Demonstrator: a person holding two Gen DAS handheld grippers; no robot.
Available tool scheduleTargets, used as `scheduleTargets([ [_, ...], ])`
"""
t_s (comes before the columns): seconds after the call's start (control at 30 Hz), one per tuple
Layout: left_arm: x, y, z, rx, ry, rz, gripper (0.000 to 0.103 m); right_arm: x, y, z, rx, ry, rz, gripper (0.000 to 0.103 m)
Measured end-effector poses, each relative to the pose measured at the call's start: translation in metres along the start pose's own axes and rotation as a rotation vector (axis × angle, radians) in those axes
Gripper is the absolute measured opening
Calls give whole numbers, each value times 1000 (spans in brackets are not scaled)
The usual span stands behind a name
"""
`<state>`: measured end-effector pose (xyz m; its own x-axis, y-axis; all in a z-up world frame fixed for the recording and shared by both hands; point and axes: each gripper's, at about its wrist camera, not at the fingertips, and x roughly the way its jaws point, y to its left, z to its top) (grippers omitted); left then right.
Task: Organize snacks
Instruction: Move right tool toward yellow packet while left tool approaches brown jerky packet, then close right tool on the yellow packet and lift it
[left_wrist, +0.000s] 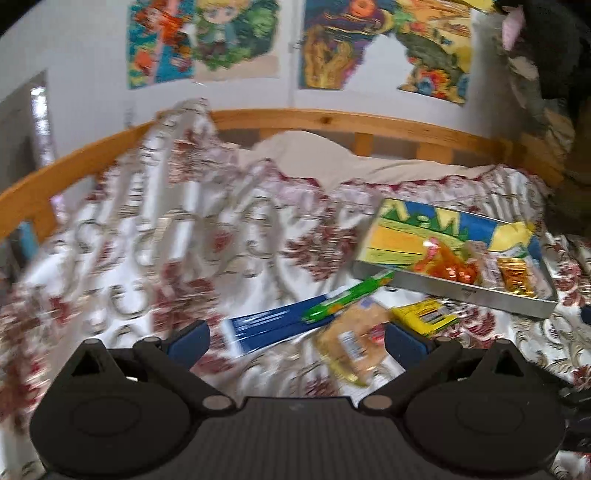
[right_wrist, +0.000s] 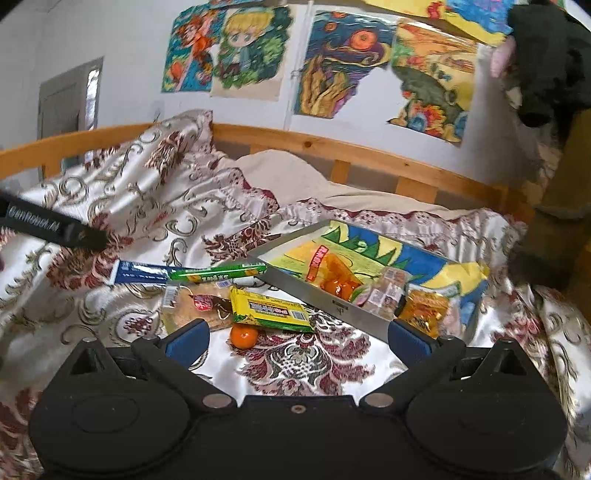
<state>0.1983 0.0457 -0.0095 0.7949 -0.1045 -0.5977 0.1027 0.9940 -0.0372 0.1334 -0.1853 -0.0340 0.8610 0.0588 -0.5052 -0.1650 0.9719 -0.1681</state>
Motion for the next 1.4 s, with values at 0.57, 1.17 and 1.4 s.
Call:
scheduleTargets([
  [0.57,102,-5,2,195,131,-434,103,89,10,-15,-40,110,144,100],
  [1.17,113,-29,-3,382,165,-519,101,139,26,-26,-83,133,231,69],
  [1.4,123,-33,-4,440,220,-479,81,155,22,-28,-64,144,217,55],
])
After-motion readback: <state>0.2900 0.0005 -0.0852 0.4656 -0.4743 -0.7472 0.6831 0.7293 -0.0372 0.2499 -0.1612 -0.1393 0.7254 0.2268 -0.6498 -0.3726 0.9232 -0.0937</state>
